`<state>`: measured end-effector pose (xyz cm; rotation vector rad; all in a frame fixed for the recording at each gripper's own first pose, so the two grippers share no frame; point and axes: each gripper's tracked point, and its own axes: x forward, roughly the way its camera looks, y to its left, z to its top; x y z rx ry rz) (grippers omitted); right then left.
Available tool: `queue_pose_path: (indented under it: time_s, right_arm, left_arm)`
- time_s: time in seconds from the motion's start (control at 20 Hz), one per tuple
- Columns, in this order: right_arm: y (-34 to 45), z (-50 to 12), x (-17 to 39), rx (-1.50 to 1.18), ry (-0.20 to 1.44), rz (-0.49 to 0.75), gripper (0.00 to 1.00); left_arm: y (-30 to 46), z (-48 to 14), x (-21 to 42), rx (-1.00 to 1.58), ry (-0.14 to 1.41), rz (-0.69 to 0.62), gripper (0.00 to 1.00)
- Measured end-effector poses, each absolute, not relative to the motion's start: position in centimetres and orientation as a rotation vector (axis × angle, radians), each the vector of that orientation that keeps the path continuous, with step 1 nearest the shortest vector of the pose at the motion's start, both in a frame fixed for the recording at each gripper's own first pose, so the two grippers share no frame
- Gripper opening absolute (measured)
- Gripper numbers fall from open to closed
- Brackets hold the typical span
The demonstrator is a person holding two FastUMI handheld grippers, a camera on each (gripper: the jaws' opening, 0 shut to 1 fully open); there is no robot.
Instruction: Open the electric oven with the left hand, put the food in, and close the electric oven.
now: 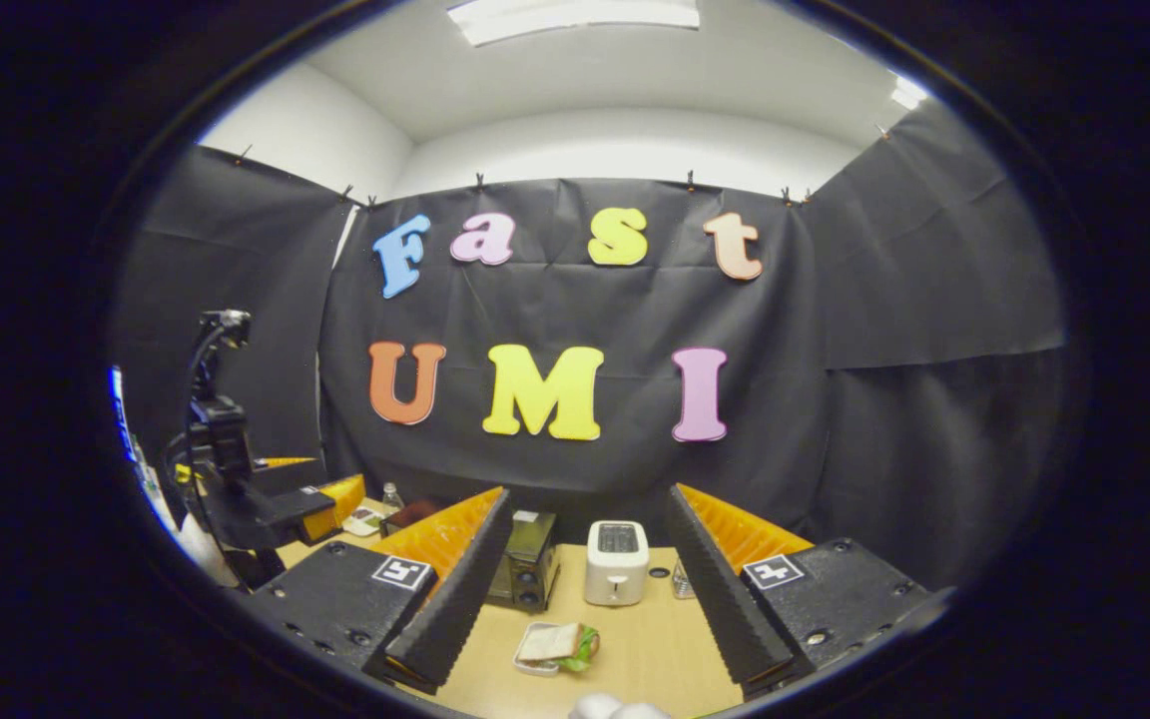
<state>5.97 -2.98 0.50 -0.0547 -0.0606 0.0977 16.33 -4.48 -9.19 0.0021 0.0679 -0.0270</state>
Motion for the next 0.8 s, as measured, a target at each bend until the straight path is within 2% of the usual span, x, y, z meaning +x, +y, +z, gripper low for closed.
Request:
queue_pose_path:
  time_s: [0.2, 0.25, 0.3, 0.35, 0.4, 0.45, 0.5, 0.55, 0.6, 0.65, 0.8]
  right_arm:
    - [-5.0, -0.1, 8.8, -0.079, -0.047, 0.09, 0.99]
    - [-5.6, -0.6, 9.6, -0.086, -0.03, 0.084, 0.91]
    - [-5.9, -1.1, 10.2, -0.092, -0.016, 0.084, 0.91]
    - [-6.3, -1.3, 10.8, -0.095, -0.009, 0.078, 0.99]
    - [-6.5, -1.6, 11.2, -0.1, -0.002, 0.081, 0.99]
    - [-6.8, -2.0, 11.6, -0.104, 0.009, 0.079, 0.91]
    - [-7.0, -2.5, 12.1, -0.106, 0.021, 0.077, 0.91]
    - [-7.0, -2.8, 12.4, -0.102, 0.03, 0.082, 0.91]
    - [-7.1, -3.1, 12.6, -0.098, 0.037, 0.082, 0.91]
    - [-7.3, -3.3, 12.8, -0.095, 0.043, 0.081, 0.99]
    - [-7.5, -3.9, 13.2, -0.083, 0.053, 0.075, 0.99]
  left_arm:
    - [-6.4, -15.1, 23.1, -0.01, 0.145, -0.039, 0.94]
    - [-6.5, -16.9, 24.7, -0.008, 0.173, -0.034, 0.94]
    - [-6.7, -18.9, 26.1, -0.002, 0.209, -0.032, 0.94]
    - [-6.8, -20.7, 27.2, 0.002, 0.235, -0.024, 0.94]
    - [-6.6, -22.2, 28.4, 0.01, 0.263, -0.018, 0.95]
    - [-6.3, -23.7, 29.3, 0.014, 0.295, -0.009, 0.95]
    - [-6.2, -25.0, 29.8, 0.011, 0.323, -0.003, 0.86]
    - [-6.0, -26.0, 30.4, 0.013, 0.34, 0.002, 0.95]
    - [-5.7, -27.0, 30.9, 0.018, 0.363, 0.008, 0.95]
    - [-5.4, -28.3, 31.0, 0.017, 0.396, 0.013, 0.95]
    - [-5.1, -28.8, 31.3, 0.01, 0.416, 0.013, 1.0]
